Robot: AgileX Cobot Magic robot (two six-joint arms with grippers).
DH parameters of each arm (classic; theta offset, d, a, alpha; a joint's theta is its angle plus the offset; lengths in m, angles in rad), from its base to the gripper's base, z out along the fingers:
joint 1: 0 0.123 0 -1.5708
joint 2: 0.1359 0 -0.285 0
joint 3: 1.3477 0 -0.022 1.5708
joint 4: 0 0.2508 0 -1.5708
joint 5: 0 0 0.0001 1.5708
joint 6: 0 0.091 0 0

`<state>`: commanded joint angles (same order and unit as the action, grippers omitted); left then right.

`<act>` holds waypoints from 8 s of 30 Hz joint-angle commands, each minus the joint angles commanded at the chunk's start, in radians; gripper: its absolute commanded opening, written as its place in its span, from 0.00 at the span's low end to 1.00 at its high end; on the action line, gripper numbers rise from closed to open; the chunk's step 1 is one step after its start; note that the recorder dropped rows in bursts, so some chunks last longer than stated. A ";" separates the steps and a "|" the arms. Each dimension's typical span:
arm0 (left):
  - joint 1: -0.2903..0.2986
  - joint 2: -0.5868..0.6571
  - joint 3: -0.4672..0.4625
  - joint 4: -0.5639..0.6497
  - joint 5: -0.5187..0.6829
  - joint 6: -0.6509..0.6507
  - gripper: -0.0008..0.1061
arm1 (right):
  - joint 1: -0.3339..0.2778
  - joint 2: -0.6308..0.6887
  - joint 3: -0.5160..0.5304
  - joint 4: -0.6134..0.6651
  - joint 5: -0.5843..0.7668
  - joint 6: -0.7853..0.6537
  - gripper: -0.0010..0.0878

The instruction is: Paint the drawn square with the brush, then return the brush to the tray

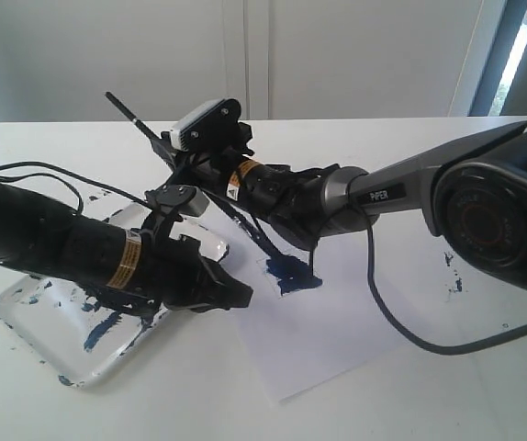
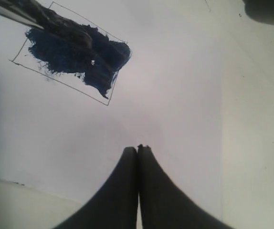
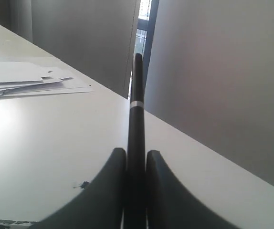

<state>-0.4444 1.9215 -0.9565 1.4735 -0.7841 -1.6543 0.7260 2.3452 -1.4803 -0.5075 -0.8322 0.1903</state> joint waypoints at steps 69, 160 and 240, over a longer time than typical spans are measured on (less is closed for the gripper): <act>0.181 0.114 0.007 0.271 -0.088 -0.285 0.05 | -0.029 -0.040 0.127 -0.073 0.311 0.116 0.01; 0.306 -0.119 0.187 -0.071 -0.437 0.200 0.05 | -0.127 -0.361 0.282 -0.469 -0.062 0.468 0.01; 0.618 -0.119 0.178 -0.134 -0.437 0.172 0.05 | -0.241 -0.348 0.492 -0.340 -0.389 0.338 0.01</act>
<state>0.1734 1.8027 -0.7789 1.3395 -1.2211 -1.4819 0.4848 1.9972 -0.9882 -0.8471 -1.2211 0.5285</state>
